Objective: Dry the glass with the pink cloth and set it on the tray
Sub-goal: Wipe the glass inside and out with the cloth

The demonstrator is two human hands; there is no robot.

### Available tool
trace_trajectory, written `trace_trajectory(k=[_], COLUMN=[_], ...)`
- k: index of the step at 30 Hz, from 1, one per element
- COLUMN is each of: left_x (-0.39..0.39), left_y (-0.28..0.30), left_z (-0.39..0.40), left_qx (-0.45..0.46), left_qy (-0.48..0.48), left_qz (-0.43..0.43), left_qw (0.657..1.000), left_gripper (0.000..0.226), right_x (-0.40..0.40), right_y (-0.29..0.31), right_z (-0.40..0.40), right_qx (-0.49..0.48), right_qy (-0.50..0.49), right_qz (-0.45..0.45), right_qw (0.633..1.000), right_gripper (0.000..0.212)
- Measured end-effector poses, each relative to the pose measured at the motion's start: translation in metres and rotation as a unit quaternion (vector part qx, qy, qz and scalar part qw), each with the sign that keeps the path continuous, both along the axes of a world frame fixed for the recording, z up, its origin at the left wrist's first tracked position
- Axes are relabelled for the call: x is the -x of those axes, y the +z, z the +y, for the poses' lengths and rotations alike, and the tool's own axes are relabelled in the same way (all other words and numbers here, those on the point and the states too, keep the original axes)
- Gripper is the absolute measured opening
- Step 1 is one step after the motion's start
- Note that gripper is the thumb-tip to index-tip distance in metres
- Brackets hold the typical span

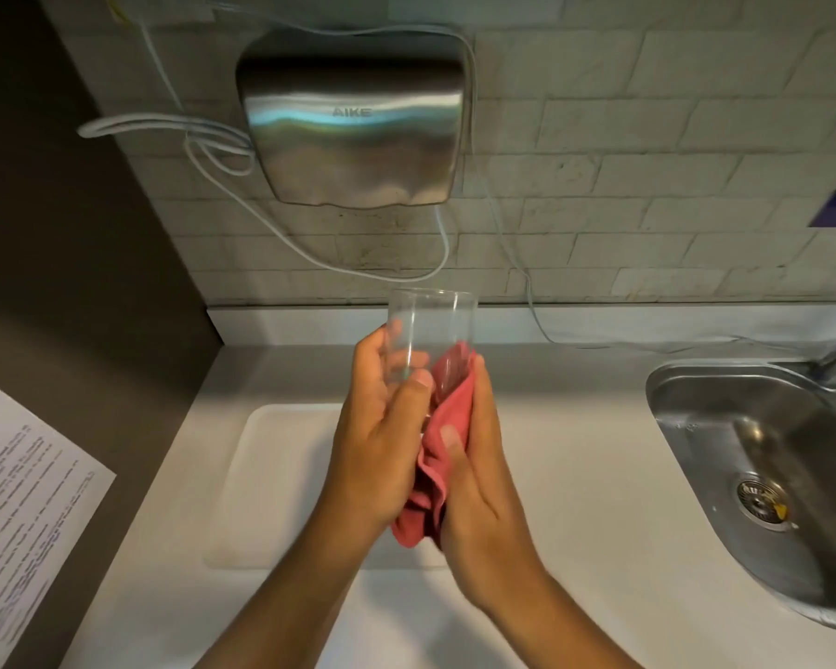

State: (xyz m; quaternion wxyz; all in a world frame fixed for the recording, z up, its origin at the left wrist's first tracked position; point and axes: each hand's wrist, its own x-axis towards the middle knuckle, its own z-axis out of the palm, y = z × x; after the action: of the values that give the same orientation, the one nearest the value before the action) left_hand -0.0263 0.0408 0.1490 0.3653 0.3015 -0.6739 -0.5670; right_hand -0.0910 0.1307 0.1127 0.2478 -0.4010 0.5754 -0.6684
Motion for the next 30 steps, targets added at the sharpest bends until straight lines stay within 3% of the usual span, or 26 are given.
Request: trace_trajectory(k=[3, 6, 11, 16, 18, 22, 25, 30], left_x=[0.0, 0.002, 0.0, 0.003, 0.003, 0.0, -0.001, 0.001], left_y=[-0.003, -0.003, 0.0, -0.006, -0.006, -0.001, -0.005, -0.007], left_z=[0.004, 0.004, -0.009, 0.002, 0.0, -0.012, -0.006, -0.001], left_qx=[-0.023, -0.056, -0.014, -0.056, -0.082, -0.067, -0.042, -0.073], left_qy=[-0.031, -0.033, -0.017, -0.039, -0.033, -0.015, -0.029, -0.035], left_qz=[0.015, 0.038, 0.037, 0.045, 0.057, 0.07, 0.051, 0.051], left_qw=[0.999, 0.997, 0.999, 0.997, 0.994, 0.995, 0.997, 0.995], left_gripper=[0.055, 0.048, 0.05, 0.052, 0.048, 0.061, 0.06, 0.051], right_x=[0.021, 0.029, -0.003, 0.032, 0.033, 0.003, 0.012, 0.029], right_y=[0.026, 0.033, -0.004, 0.023, 0.028, -0.004, 0.006, 0.026], right_z=[-0.013, -0.016, -0.004, -0.024, -0.024, -0.005, -0.01, -0.018], right_qx=[0.012, 0.027, -0.004, 0.005, 0.01, 0.009, 0.003, 0.019], right_qy=[-0.039, -0.043, 0.005, -0.058, -0.044, 0.011, -0.011, -0.03], right_qz=[-0.004, 0.016, 0.026, 0.034, 0.043, 0.059, 0.034, 0.014], right_qw=[0.999, 0.999, 1.0, 0.998, 0.998, 0.998, 0.999, 0.999], right_gripper=[0.046, 0.052, 0.067, 0.064, 0.063, 0.067, 0.072, 0.061])
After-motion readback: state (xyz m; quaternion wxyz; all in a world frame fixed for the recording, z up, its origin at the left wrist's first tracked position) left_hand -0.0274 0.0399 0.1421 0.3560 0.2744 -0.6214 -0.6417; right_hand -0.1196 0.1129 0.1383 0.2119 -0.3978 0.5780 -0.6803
